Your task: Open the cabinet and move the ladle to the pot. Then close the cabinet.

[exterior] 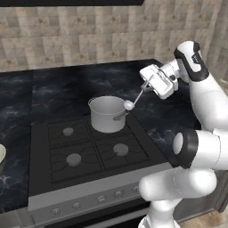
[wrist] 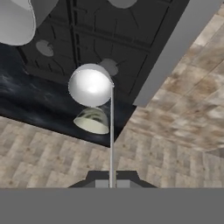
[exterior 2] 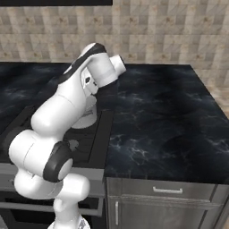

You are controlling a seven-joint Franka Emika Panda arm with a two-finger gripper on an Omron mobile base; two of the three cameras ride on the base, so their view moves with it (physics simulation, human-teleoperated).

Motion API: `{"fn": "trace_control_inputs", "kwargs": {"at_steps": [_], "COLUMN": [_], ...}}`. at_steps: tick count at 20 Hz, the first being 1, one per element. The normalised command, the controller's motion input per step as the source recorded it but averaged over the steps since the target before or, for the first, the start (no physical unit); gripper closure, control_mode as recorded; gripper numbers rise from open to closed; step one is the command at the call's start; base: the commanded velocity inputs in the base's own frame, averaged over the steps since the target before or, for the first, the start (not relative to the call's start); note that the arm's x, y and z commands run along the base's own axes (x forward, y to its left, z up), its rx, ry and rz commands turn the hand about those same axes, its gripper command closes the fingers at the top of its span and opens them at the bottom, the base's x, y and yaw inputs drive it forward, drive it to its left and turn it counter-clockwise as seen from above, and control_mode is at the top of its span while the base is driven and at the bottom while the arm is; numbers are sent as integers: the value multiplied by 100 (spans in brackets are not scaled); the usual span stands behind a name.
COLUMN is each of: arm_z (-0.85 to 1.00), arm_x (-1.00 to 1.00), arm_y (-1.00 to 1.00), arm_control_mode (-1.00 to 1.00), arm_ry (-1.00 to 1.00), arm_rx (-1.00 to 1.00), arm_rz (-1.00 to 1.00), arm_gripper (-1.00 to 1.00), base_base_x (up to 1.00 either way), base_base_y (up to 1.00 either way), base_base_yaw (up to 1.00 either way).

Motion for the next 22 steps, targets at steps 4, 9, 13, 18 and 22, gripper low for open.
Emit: {"fn": "trace_control_inputs", "kwargs": {"at_steps": [4,9,13,18,22], "arm_z": [-7,-22,-23,-22,-21], "arm_x": [30,18,18,28,31], "arm_y": [19,17,3,4,13], "arm_control_mode": [-100,-100,-100,-100,-100], "arm_ry": [6,19,22,22,16], "arm_rx": [-4,-2,0,0,-2], "arm_rz": [0,0,0,0,0], "arm_gripper": [100,100,100,100,100], "base_base_x": [0,0,0,0,0], "base_base_y": [0,0,0,0,0], "base_base_yaw": [0,0,0,0,0]}}
